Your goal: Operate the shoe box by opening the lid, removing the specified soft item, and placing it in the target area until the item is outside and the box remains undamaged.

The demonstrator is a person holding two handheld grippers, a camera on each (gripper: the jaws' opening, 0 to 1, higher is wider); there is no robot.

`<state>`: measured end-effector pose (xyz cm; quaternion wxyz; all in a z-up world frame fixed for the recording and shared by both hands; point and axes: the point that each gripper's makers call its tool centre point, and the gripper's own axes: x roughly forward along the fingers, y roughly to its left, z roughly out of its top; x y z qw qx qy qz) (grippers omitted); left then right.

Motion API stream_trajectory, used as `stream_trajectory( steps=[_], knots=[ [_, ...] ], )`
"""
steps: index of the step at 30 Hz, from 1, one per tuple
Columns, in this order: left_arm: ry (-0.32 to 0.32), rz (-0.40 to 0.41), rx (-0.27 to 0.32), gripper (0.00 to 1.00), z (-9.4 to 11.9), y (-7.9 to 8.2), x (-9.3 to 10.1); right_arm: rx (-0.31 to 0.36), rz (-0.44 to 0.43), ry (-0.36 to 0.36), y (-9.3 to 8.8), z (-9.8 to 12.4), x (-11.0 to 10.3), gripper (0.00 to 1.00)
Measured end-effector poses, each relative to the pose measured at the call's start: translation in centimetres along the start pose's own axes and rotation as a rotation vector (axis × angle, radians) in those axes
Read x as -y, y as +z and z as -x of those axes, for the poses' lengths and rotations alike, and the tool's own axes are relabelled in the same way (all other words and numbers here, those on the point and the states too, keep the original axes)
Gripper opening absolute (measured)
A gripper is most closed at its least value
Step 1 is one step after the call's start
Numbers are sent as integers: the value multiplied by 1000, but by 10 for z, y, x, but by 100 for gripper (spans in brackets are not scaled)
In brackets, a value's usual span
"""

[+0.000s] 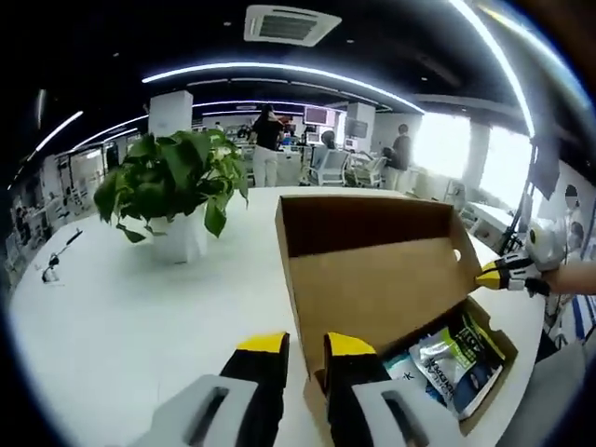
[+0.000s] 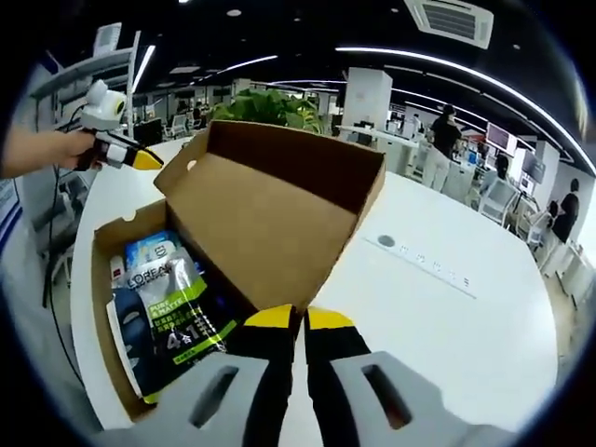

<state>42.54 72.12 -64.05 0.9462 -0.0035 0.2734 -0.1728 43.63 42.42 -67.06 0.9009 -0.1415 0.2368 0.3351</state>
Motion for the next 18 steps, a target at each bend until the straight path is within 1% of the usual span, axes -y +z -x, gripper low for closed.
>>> stream_trajectory(
  steps=[2, 6, 8, 10, 12, 15, 18],
  knots=[
    [0, -3, -16, 13, -3, -5, -1, -3, 5, 3, 0, -1, 1, 1],
    [5, 0, -30, 13, -8, -8, -1, -10, 12, 7, 0, -4, 3, 2],
    [11, 2, -42, 11, -11, -11, -3, -12, 12, 9, 0, -5, 3, 2],
    [22, -8, -57, 7, -15, -14, -5, -15, 11, 11, -1, -7, 5, 2],
    [37, -22, -55, 7, -17, -13, -6, -18, 17, 14, 0, -7, 5, 2],
    [34, -21, -58, 5, -21, -14, -8, -22, 19, 16, -1, -9, 6, 2],
    [36, -54, -78, 3, -24, -18, -6, -25, 29, 17, -1, -11, 6, 2]
  ],
)
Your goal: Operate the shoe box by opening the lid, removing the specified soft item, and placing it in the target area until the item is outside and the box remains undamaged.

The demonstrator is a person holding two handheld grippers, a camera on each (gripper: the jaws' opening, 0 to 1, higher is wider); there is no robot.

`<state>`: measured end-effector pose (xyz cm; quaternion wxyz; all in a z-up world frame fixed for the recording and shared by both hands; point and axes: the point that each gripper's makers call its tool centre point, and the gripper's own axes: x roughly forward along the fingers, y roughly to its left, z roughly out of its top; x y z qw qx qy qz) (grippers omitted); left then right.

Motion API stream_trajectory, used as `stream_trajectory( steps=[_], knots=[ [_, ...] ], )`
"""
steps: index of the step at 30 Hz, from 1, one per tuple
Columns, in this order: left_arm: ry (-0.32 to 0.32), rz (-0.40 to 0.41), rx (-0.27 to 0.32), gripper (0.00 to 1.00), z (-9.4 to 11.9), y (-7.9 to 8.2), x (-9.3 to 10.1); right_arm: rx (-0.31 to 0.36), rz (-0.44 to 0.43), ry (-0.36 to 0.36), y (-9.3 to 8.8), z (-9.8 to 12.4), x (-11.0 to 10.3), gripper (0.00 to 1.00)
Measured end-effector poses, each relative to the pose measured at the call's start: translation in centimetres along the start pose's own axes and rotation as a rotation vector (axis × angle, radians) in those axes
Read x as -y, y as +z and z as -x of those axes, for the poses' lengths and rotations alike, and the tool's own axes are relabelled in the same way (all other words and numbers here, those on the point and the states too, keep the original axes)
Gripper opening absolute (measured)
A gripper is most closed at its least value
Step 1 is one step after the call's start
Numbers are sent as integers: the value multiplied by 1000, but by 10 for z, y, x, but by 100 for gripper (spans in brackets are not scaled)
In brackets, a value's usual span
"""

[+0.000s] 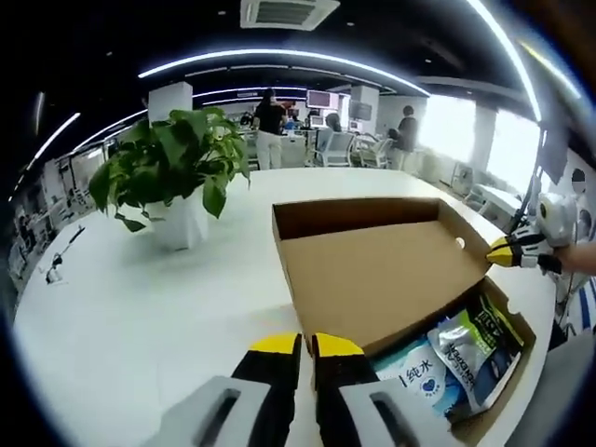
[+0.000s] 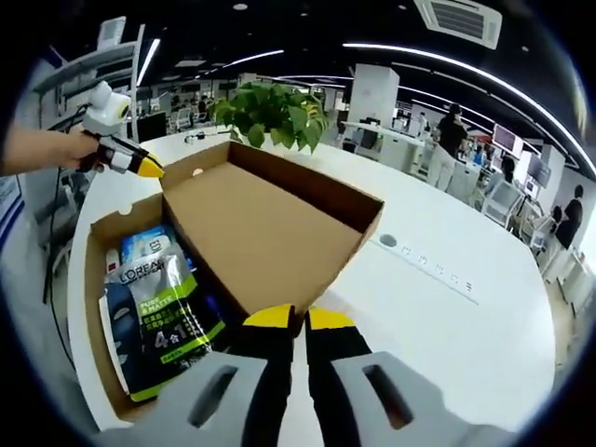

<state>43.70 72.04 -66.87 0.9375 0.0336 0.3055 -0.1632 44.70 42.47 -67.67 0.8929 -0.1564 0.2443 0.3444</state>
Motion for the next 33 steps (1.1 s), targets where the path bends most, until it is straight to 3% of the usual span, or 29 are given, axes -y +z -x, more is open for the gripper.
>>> stream_trajectory(
  steps=[9, 14, 24, 33],
  knots=[
    [10, -16, 1, 3, -3, 0, -3, -5, -13, 5, -2, -5, 3, 3],
    [13, -16, -6, 2, -5, -1, -3, -5, -74, 6, -3, -7, 4, 3],
    [11, -3, -21, 2, -11, -1, -2, -10, -116, 13, -5, -12, 6, 2],
    [5, 9, -25, 3, -14, -3, -3, -13, -241, 30, -8, -14, 9, 2]
  ],
)
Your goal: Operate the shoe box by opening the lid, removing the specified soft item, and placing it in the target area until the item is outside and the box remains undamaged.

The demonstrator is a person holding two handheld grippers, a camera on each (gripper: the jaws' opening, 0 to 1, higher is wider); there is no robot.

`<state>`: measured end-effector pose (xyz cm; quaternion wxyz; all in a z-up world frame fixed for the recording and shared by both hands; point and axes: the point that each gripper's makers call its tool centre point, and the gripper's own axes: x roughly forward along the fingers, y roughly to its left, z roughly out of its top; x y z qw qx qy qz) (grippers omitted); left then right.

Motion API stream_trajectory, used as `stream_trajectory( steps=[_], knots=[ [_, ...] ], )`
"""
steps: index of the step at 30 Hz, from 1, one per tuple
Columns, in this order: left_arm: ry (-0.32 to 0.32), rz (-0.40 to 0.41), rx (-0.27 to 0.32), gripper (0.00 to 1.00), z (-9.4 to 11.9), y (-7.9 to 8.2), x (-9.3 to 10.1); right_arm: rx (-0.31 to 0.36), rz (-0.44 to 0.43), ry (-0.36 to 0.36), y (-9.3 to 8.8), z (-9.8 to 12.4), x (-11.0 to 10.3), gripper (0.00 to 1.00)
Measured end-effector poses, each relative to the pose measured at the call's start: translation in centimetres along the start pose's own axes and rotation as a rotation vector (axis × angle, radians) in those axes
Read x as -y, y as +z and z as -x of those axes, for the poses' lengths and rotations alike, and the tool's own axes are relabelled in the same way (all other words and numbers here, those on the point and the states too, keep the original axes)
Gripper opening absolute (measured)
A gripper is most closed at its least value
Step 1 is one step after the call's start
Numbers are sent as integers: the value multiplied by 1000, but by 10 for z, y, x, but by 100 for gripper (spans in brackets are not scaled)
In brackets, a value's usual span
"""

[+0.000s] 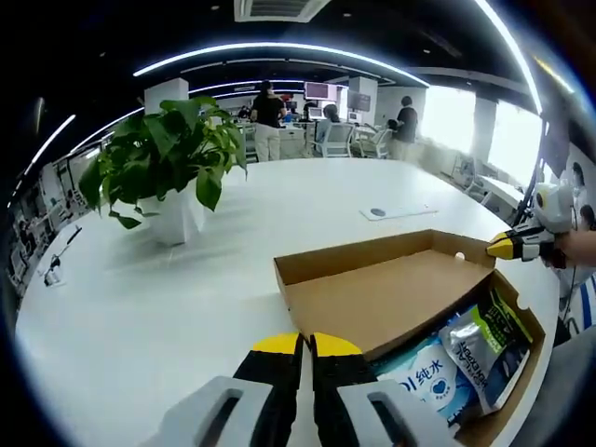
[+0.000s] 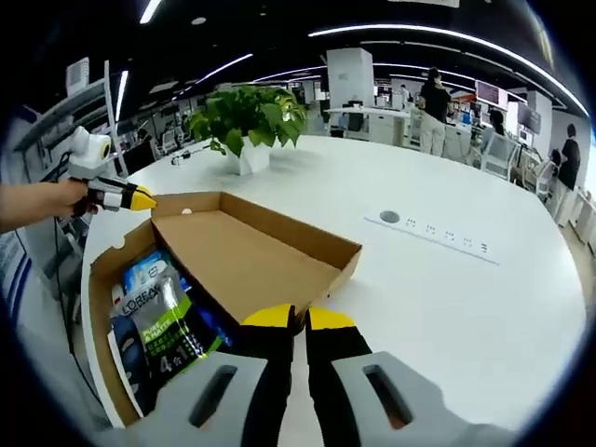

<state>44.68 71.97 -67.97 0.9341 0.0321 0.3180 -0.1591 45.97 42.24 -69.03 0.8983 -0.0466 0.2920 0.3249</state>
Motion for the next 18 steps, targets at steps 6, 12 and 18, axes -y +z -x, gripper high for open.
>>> stream_trajectory(
  steps=[6, 12, 18],
  knots=[
    [4, -5, -16, 3, 0, -2, 3, 1, -9, -2, 0, 0, -1, 2],
    [2, 29, -21, 3, 2, -3, 3, 1, -23, 3, 1, 1, 0, 3],
    [-2, 39, -6, 8, 6, 3, 5, -24, -22, 17, -4, 3, -4, 7]
  ],
)
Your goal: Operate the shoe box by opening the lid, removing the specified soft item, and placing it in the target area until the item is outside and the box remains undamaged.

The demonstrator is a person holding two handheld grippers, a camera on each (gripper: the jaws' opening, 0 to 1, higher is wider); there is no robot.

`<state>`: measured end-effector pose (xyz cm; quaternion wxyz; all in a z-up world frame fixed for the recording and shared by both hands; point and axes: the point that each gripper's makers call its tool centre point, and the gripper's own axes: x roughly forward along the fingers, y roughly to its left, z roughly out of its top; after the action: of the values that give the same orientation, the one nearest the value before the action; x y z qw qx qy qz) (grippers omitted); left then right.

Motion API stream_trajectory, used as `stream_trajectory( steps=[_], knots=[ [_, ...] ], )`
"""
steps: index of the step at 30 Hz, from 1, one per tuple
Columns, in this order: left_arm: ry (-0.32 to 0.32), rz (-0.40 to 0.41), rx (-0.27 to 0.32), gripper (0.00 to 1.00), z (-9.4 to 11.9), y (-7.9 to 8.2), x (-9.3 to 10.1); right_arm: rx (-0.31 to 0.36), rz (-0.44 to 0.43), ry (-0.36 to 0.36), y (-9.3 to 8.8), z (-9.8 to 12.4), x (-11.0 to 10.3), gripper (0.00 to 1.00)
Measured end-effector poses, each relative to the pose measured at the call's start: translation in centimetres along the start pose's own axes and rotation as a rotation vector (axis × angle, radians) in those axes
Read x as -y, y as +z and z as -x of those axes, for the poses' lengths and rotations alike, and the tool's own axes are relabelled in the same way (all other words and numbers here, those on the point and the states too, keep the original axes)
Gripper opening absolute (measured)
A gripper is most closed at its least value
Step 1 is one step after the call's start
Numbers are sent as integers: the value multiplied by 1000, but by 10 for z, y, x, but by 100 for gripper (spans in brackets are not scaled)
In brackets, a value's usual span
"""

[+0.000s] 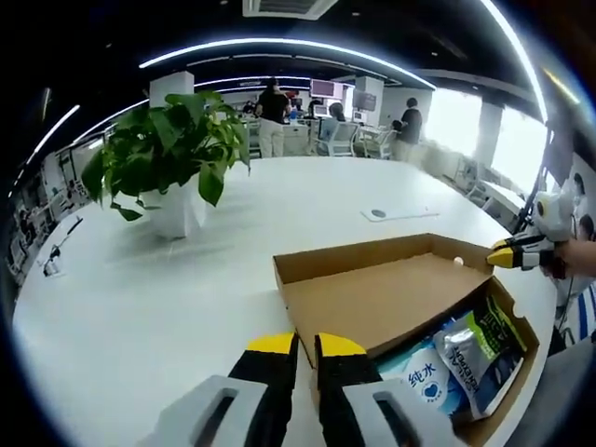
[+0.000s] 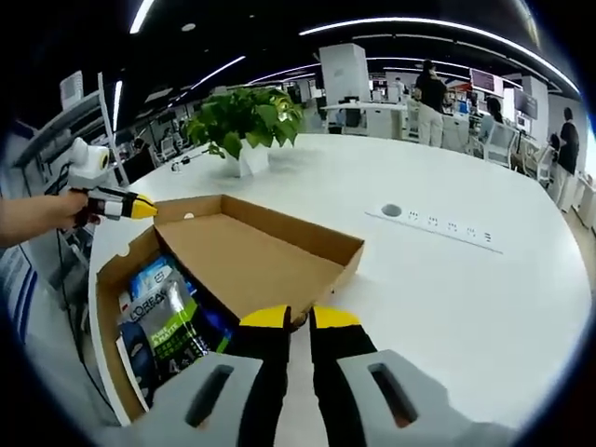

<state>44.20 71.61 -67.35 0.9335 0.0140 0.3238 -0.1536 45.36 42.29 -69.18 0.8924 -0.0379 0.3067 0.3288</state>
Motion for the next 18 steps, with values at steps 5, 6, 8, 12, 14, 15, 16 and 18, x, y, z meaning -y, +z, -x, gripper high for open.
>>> stream_trajectory(
  steps=[5, 6, 8, 12, 14, 15, 16, 18],
  knots=[
    [2, -12, 23, 13, 10, 9, 3, -10, 36, 12, -3, 6, -6, 11],
    [4, -14, 28, 14, 12, 10, 3, -10, 44, 17, -4, 8, -8, 12],
    [-1, -12, 38, 14, 16, 13, 6, -9, 56, 25, -4, 12, -11, 15],
    [-10, -18, 43, 17, 23, 14, 12, -8, 72, 30, -6, 22, -15, 21],
    [-18, -23, 41, 18, 26, 13, 16, -12, 72, 32, -8, 25, -16, 24],
    [-19, -30, 37, 19, 27, 11, 19, -19, 69, 34, -10, 28, -17, 26],
    [-20, -33, 32, 20, 28, 10, 21, -22, 63, 31, -11, 29, -17, 27],
    [-28, -32, 21, 21, 31, 7, 26, -29, 61, 32, -14, 34, -19, 29]
  ],
)
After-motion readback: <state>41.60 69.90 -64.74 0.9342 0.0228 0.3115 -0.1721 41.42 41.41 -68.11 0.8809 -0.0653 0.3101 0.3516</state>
